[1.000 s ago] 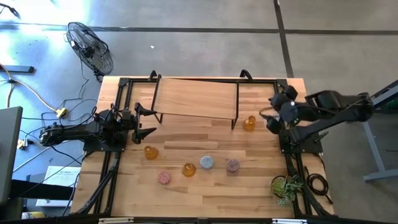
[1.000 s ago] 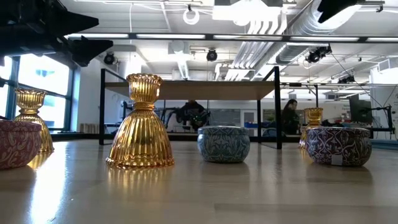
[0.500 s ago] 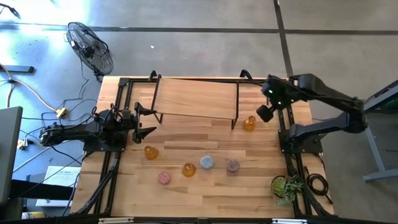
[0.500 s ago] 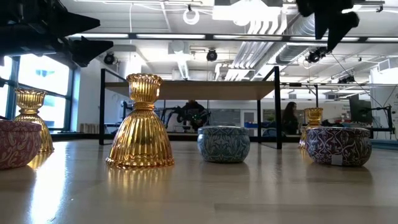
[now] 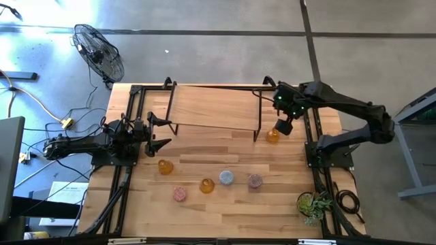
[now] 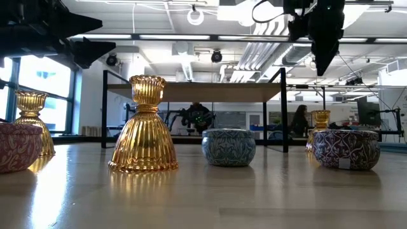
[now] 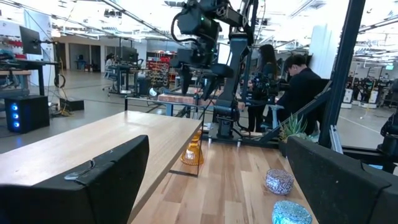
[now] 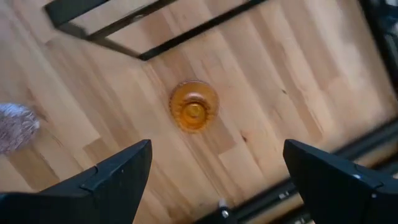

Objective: Pick & Place candle stick holders
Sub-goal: Put the top right yellow candle holder on the shelf

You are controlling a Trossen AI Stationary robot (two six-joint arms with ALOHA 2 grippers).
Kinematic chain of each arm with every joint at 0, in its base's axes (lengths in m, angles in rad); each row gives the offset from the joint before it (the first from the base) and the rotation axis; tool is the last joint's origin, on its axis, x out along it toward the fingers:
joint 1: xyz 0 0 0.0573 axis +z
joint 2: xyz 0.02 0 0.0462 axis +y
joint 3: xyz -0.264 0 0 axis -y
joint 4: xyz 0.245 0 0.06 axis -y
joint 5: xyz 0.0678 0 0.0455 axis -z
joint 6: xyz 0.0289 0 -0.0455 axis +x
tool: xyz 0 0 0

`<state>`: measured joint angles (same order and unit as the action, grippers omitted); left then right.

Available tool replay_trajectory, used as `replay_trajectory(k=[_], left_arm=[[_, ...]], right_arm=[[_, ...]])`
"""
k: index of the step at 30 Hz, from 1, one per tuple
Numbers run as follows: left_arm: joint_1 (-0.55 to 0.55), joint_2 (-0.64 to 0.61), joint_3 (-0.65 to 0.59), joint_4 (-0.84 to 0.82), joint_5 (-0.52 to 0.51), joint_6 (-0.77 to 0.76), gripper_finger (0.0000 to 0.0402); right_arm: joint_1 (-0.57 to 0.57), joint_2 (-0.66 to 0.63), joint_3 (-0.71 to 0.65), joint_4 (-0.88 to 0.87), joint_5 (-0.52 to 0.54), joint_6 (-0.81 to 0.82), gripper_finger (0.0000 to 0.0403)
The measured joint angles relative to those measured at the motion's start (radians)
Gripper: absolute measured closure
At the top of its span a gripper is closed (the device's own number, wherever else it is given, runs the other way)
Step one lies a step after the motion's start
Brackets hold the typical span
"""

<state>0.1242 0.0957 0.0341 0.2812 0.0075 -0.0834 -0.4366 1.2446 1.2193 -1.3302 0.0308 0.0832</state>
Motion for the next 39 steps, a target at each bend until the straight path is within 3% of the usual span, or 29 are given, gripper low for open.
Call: replay_trajectory(k=[20, 39], left_arm=[[0.000, 0.000, 0.000, -0.053, -0.002, 0.000, 0.0027], [0.000, 0.000, 0.000, -0.075, -0.078, 0.034, 0.0027]], right_arm=[[-0.003, 0.000, -0.284, 0.282, -0.003, -0.272, 0.0045], [0.000, 0.000, -0.313, 0.325, -0.039, -0.293, 0.0045]])
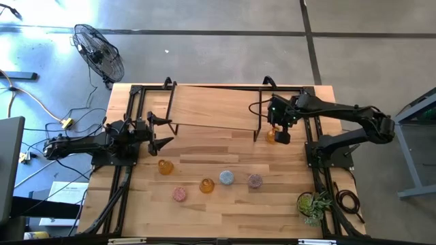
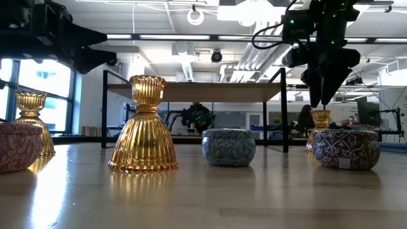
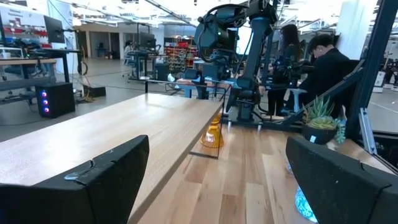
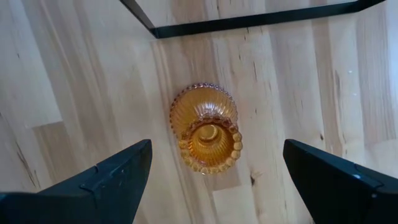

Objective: Pick & Place candle stick holders
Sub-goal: Put the top right yellow candle holder on the shelf

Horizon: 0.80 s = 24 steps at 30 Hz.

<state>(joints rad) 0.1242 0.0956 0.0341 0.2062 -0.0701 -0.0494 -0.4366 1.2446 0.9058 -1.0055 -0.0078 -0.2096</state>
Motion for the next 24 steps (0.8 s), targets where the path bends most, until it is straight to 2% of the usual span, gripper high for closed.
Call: replay_trajectory(k=[10, 24], left_arm=[[0.000, 0.000, 0.000, 0.000, 0.008, -0.007, 0.0027], [0.000, 0.000, 0.000, 0.000, 0.010, -0.007, 0.0027]], right_arm=[[0.000, 0.006, 0.000, 0.015, -0.026, 0.004, 0.0045], [0.001, 0.141, 0.000, 0.016, 0.033, 0.001, 0.0045]])
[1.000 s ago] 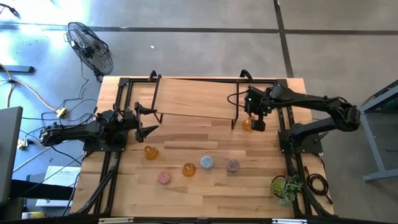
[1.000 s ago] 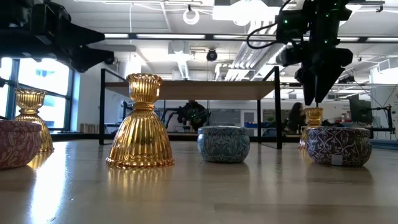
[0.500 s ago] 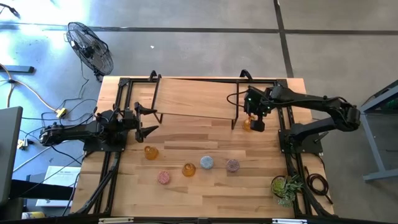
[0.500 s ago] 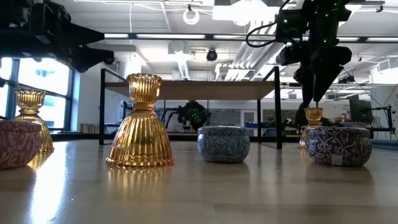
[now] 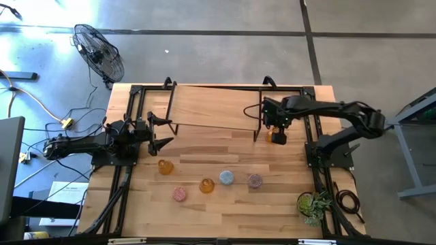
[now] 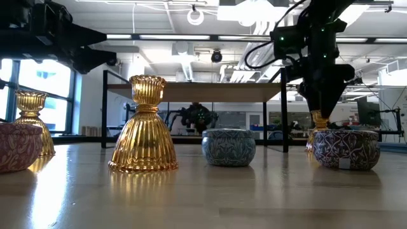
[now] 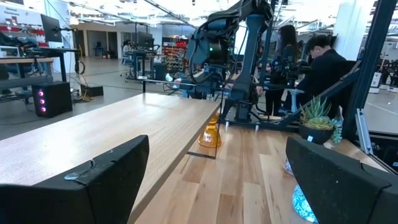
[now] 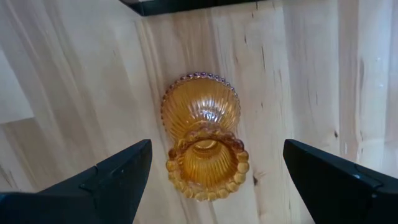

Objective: Pick & Place candle stick holders
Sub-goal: Put the top right yellow candle holder on the shelf

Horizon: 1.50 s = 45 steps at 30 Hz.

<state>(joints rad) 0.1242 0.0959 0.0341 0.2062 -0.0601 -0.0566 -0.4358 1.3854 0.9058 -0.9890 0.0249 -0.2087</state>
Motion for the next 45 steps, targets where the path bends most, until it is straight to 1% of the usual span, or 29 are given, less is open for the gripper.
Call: replay_trajectory(k=[8, 12, 22, 34, 39, 42, 45], left_arm=[[0.000, 0.000, 0.000, -0.018, 0.000, 0.000, 0.0027], [0.000, 0.000, 0.000, -0.027, 0.000, 0.000, 0.0027], [0.000, 0.000, 0.000, -0.031, 0.000, 0.000, 0.0027], [0.000, 0.000, 0.000, -0.042, 0.000, -0.001, 0.0027], [0.000, 0.000, 0.000, -0.051, 0.000, -0.002, 0.0027], [0.000, 0.000, 0.000, -0.052, 0.000, -0.004, 0.0027], [0.000, 0.000, 0.000, -0.051, 0.000, -0.003, 0.0027]], right_arm=[[-0.006, 0.010, 0.000, 0.000, 0.007, 0.015, 0.0046], [-0.010, 0.010, 0.000, 0.001, -0.020, 0.026, 0.0057], [-0.010, 0.010, 0.000, 0.000, -0.013, 0.051, 0.0081], [-0.010, 0.010, 0.000, 0.000, -0.014, 0.055, 0.0085], [-0.010, 0.010, -0.052, 0.023, -0.016, 0.056, 0.0088], [-0.010, 0.010, -0.101, 0.073, -0.006, 0.069, 0.0097], [-0.009, 0.010, -0.118, 0.118, 0.045, 0.077, 0.0106]])
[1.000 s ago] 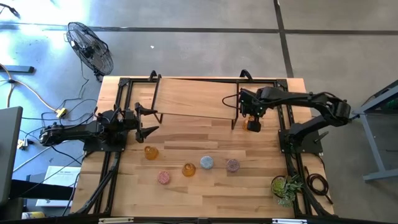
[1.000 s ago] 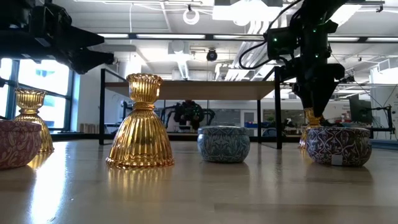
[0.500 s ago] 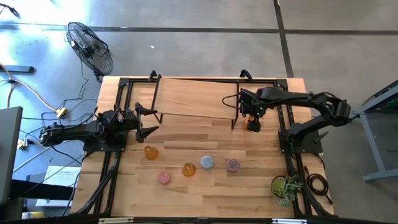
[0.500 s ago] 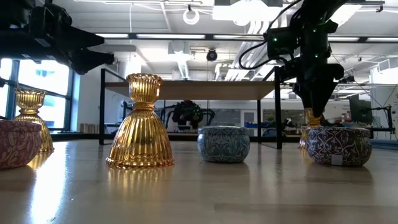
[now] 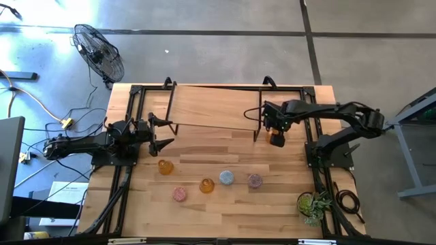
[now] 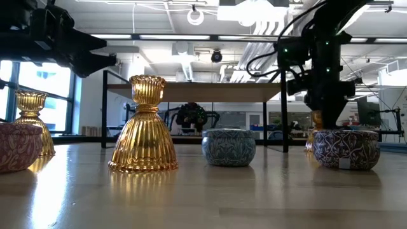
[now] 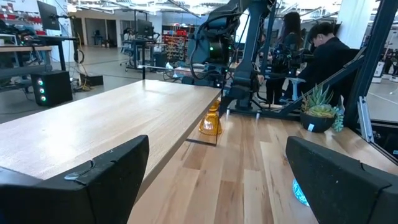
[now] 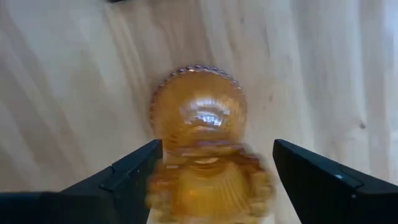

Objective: Pick & Place candle stick holders
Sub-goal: Put the top right yellow candle holder on the shelf

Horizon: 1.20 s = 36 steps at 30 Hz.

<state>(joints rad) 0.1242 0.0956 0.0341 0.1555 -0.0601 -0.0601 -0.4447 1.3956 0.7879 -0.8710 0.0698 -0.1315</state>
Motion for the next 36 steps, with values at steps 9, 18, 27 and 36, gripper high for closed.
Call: replay_trajectory(k=[9, 18, 27, 36], left_arm=[[0.000, 0.000, 0.000, 0.008, 0.000, 0.000, 0.0027], [0.000, 0.000, 0.000, 0.008, 0.000, 0.003, 0.0027], [0.000, 0.000, 0.000, 0.006, 0.000, 0.003, 0.0027], [0.000, 0.000, 0.000, 0.006, 0.000, 0.002, 0.0027]], right_arm=[[0.000, 0.000, 0.062, -0.003, 0.007, -0.008, 0.0110], [-0.001, 0.000, 0.066, -0.030, 0.002, 0.000, 0.0121], [-0.001, 0.000, 0.066, -0.029, 0.000, 0.000, 0.0161], [-0.001, 0.000, 0.066, -0.020, -0.001, 0.000, 0.0224]])
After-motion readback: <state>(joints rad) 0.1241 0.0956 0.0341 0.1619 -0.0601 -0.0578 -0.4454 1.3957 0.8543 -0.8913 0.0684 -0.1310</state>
